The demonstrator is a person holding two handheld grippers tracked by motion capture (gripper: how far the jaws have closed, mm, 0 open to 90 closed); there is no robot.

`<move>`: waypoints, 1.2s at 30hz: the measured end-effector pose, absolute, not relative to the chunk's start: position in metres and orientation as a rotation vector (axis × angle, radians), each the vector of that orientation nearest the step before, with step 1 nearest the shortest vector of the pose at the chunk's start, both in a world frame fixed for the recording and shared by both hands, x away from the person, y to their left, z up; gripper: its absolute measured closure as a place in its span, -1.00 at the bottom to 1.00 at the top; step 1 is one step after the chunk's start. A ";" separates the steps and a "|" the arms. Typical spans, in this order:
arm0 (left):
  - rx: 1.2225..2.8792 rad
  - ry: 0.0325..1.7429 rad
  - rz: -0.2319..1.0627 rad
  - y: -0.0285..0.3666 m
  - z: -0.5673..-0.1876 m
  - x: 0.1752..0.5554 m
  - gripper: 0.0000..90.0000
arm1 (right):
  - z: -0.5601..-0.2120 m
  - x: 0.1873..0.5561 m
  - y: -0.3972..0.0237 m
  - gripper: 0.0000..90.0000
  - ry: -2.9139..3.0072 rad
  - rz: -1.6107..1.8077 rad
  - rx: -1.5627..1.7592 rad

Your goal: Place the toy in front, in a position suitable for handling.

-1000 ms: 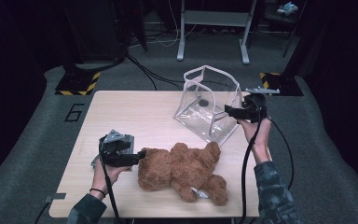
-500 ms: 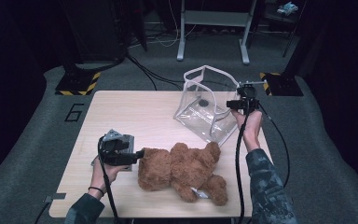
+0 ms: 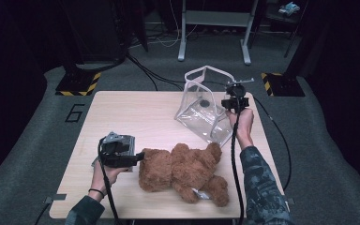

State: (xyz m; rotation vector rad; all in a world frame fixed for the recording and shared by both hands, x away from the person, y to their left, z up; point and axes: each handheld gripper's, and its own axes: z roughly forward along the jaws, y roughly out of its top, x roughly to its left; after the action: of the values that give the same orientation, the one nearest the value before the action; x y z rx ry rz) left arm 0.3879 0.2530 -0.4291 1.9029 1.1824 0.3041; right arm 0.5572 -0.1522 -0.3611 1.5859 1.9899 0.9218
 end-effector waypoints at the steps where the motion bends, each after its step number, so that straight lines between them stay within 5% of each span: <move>1: 1.903 1.182 0.303 0.253 -0.429 0.388 -0.52 | -0.361 0.557 -0.150 0.93 2.001 0.935 1.578; 21: 1.896 1.193 0.299 0.255 -0.433 0.386 -0.52 | -0.362 0.565 -0.134 0.90 2.042 0.954 1.549; 29: 1.875 1.209 0.296 0.260 -0.434 0.385 -0.52 | -0.355 0.561 -0.160 0.19 2.030 0.999 1.578; 36: 1.874 1.210 0.290 0.259 -0.435 0.387 -0.52 | -0.329 0.556 -0.156 0.07 2.011 1.058 1.490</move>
State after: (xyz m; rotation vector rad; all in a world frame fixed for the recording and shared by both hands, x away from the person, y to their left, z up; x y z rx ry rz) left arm 0.3866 0.2590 -0.4355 1.8737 1.2099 0.2903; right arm 0.5563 -0.1561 -0.3287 1.4903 2.0108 1.0580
